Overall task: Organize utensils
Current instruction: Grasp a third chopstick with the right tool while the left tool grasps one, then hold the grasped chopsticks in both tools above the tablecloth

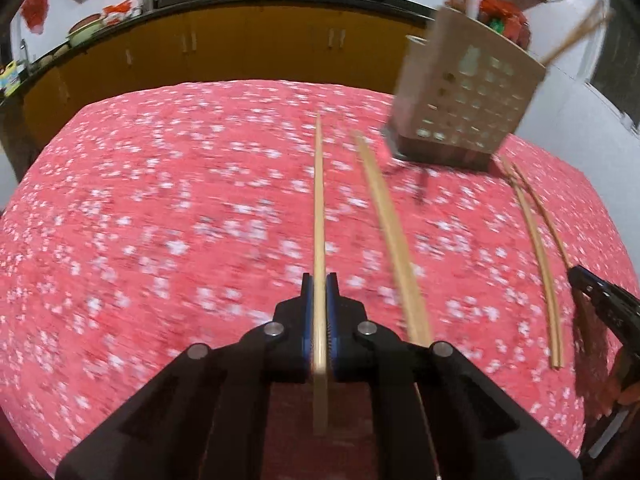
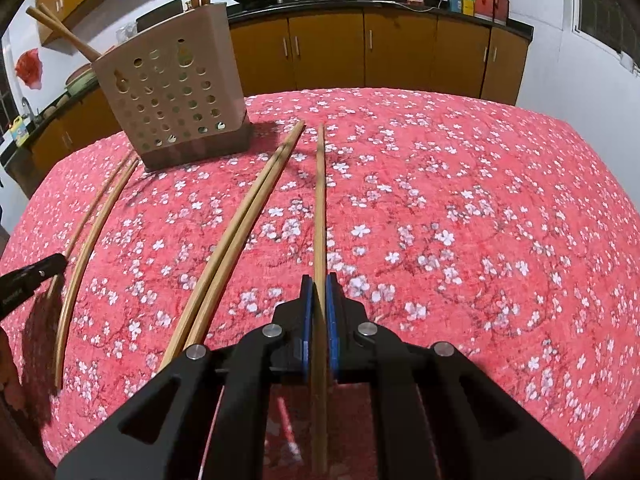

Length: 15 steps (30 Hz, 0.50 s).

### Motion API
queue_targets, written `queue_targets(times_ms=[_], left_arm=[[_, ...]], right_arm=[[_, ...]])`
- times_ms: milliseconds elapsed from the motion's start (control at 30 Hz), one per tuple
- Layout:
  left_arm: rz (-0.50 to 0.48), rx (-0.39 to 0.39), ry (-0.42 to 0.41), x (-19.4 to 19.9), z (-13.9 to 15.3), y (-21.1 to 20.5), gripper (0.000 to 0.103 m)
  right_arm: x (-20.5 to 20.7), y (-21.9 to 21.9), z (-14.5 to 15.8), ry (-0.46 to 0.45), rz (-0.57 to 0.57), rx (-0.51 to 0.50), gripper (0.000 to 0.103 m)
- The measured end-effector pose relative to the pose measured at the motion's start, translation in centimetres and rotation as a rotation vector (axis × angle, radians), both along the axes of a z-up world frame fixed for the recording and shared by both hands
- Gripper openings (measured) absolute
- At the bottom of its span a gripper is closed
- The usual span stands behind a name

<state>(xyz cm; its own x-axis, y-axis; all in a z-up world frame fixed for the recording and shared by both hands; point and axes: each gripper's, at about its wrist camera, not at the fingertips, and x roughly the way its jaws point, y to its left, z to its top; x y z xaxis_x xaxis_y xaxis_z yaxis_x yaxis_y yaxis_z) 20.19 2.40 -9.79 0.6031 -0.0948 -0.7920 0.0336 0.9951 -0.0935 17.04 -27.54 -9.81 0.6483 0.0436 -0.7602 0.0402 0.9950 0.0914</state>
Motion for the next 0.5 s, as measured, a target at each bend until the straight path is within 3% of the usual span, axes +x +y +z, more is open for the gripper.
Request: queue_targets(times_ms=[167,300,500], left_arm=[[0.016,-0.028,-0.011,0.2,0.0,2.2,0.009],[0.013,-0.009,-0.030,-0.1,-0.1,2.0,0.009],[0.018,-0.050,-0.029,-0.4,-0.1,2.7,0.009]], right_arm=[[1.2,-1.0,-0.1,-0.007,-0.040,0.018,0.008],[1.4,-1.2,-0.3,-0.007,-0.044,0.026,0.008],[1.3,-1.1,-0.3,-0.007,-0.044,0.023,0.008]])
